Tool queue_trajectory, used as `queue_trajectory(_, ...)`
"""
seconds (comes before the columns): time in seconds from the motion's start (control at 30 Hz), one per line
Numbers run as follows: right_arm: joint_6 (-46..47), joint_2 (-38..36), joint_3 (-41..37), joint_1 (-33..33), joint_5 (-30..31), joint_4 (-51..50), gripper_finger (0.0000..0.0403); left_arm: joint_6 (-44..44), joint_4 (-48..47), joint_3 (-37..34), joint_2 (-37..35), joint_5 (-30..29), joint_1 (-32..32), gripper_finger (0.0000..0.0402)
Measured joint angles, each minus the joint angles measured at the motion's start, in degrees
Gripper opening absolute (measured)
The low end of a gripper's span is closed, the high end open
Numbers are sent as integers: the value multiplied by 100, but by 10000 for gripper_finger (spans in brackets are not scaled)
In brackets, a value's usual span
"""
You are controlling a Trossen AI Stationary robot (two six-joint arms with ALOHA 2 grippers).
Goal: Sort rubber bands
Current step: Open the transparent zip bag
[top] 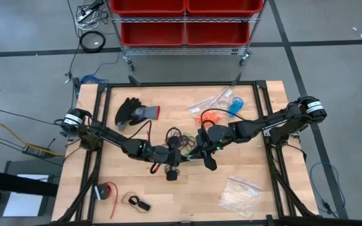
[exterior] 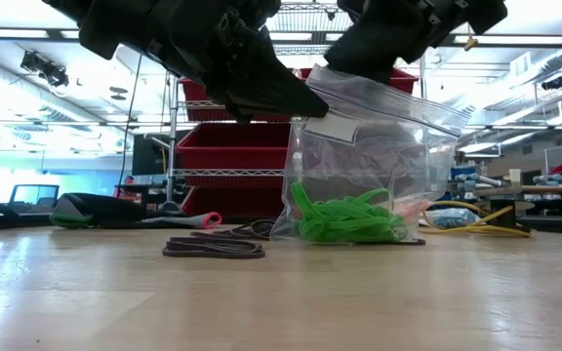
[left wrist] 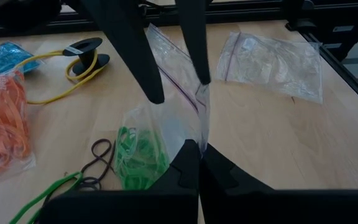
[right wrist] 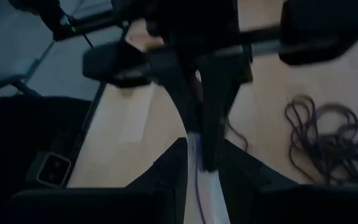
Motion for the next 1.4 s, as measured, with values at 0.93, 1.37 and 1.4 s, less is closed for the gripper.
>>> queue_trajectory(0.93, 155, 0, 11, 159, 217, -372, 77, -72, 0, 0, 0, 0, 0, 1)
queue_trajectory(1.37, 162, 0, 13, 208, 195, -679, 77, -76, 0, 0, 0, 0, 0, 1)
queue_trajectory(1.4, 162, 0, 13, 224, 195, -675, 77, -76, 0, 0, 0, -2, 0, 1)
